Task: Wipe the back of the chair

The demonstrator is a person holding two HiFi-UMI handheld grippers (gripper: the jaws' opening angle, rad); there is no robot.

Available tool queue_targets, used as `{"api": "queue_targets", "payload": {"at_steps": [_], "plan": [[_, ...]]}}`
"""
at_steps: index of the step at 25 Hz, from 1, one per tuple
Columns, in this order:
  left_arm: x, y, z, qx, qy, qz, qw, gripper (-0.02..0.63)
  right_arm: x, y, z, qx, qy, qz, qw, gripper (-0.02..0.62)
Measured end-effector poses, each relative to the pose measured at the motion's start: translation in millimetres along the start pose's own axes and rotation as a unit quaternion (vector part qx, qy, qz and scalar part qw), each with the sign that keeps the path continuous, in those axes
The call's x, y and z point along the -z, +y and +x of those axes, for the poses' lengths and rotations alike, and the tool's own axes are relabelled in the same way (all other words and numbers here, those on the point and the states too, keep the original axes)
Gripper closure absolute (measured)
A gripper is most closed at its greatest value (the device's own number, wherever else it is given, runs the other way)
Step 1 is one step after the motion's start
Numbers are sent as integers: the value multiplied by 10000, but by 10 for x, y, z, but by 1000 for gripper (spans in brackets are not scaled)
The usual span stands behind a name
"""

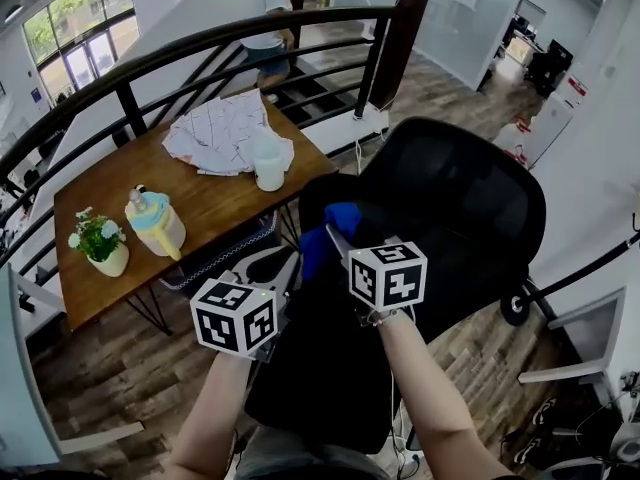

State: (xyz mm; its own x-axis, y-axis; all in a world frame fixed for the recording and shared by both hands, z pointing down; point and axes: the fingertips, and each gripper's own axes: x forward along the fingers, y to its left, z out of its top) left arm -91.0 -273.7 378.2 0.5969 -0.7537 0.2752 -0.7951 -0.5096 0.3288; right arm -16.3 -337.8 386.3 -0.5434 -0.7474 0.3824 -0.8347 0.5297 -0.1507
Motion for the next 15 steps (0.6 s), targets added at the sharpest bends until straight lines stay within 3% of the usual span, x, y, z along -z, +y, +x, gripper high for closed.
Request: {"api": "queue_targets", "payload": {"at_steps": [7, 15], "plan": [[141, 132, -17, -129, 166, -64, 9998, 561, -26, -88, 246, 81, -22, 47, 10000, 454], [224, -72, 195, 134, 295, -44, 9995, 561, 92, -361, -15, 343, -8, 125, 9993, 454]]}}
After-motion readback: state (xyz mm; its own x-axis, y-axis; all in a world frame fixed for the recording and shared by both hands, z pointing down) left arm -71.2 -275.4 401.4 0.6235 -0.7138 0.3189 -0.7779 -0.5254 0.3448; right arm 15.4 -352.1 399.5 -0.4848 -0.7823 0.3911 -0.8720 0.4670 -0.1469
